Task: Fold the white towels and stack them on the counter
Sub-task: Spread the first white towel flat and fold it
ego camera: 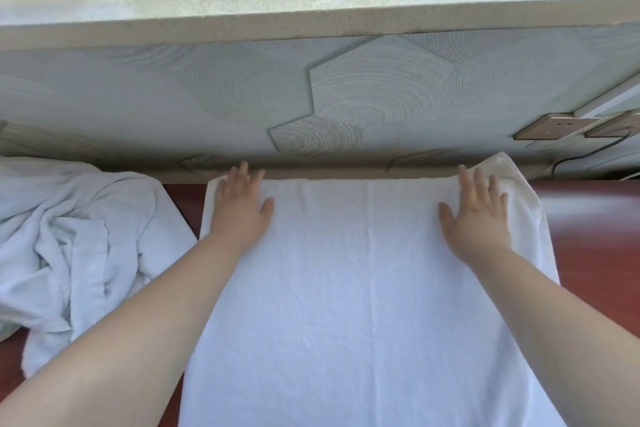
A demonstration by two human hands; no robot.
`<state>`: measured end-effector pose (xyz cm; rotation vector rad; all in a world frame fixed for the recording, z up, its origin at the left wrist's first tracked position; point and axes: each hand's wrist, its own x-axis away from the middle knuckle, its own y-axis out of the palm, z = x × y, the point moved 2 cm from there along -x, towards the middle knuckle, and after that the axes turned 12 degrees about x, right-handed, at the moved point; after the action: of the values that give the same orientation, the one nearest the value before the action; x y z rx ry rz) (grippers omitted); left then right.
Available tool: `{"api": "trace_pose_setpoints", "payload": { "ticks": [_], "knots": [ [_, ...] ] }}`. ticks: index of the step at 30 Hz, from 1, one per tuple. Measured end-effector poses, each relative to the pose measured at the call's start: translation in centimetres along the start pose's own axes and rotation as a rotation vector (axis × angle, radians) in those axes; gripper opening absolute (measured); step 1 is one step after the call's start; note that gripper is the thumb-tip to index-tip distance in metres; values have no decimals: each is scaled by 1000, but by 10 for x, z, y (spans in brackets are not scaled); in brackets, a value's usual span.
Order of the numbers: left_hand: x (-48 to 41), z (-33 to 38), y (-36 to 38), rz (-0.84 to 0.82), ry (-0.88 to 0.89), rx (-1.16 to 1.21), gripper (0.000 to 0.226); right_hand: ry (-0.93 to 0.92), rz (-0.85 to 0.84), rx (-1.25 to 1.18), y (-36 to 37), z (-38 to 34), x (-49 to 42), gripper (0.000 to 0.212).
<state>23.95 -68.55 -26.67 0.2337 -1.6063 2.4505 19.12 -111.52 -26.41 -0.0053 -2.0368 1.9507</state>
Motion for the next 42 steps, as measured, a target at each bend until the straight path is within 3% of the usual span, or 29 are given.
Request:
{"api": "trace_pose_setpoints", "payload": {
  "ticks": [3,5,6,9,11,14,16,21,23,27,31,37,42],
  "knots": [
    [35,31,39,-160,269,-58,68,-429,14,69,18,-34,39,67],
    [37,31,49,-185,278,-162,73,-572,-6,166,28,-29,39,69],
    [32,26,48,-156,210,-188,75,-509,-13,189,29,-17,28,72],
    [7,8,34,-78,-36,-191,77,-70,-82,185,24,38,-13,80],
    [-8,2,28,-108,-129,-178,77,50,-118,200,19,66,-30,85],
    [-11,17,29,-130,-218,-178,75,17,-109,176,9,69,-27,87],
    [0,45,39,-121,-182,-174,73,-36,-83,183,8,59,-13,80],
    [41,169,95,-285,340,-114,74,-178,-110,132,18,42,24,74],
    [41,220,122,-327,446,-107,72,-195,-82,90,23,46,30,74],
    [14,285,148,-293,401,-105,69,-210,-51,78,28,70,25,73],
    [5,289,158,-193,385,-111,74,-178,-32,153,27,109,3,75],
    [3,291,161,-162,377,-131,77,-93,-52,76,18,131,-21,69],
    [2,290,163,-157,369,-142,78,-426,-32,90,29,105,19,69]
  ]
}}
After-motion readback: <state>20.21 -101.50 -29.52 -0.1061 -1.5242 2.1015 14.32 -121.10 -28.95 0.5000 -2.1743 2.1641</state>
